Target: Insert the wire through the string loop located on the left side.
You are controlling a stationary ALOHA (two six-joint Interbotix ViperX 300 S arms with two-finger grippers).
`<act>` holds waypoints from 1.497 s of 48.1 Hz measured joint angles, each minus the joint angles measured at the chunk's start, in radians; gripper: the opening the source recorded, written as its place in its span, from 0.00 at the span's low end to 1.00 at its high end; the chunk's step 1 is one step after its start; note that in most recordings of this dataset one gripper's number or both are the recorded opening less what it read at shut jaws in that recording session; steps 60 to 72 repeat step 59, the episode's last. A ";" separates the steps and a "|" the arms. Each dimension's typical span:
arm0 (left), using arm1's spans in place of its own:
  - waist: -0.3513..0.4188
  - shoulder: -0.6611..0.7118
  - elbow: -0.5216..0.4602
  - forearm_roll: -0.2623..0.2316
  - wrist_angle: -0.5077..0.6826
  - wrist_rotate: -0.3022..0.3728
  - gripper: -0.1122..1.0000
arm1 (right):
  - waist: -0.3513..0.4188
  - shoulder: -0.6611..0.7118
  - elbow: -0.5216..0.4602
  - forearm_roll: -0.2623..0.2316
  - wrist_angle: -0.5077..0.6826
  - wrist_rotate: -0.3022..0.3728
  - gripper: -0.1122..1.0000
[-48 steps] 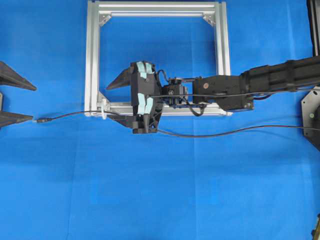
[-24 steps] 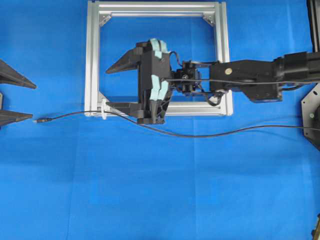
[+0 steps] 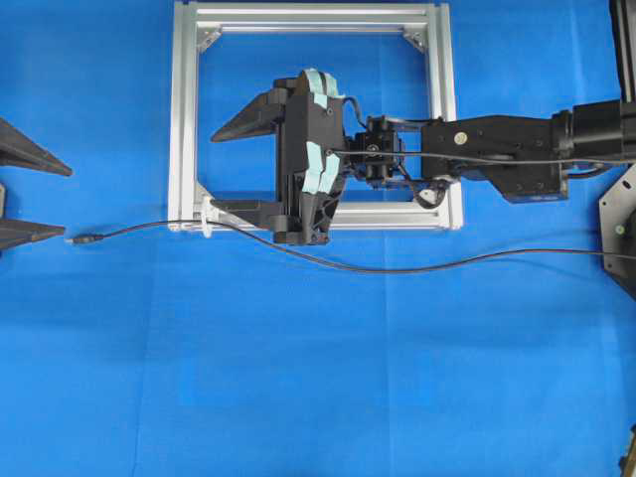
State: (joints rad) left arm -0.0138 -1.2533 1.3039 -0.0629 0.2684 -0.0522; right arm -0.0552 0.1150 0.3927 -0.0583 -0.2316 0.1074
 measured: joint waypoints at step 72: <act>0.018 0.000 0.002 0.000 0.000 0.012 0.84 | 0.000 0.000 0.000 0.000 0.003 0.000 0.97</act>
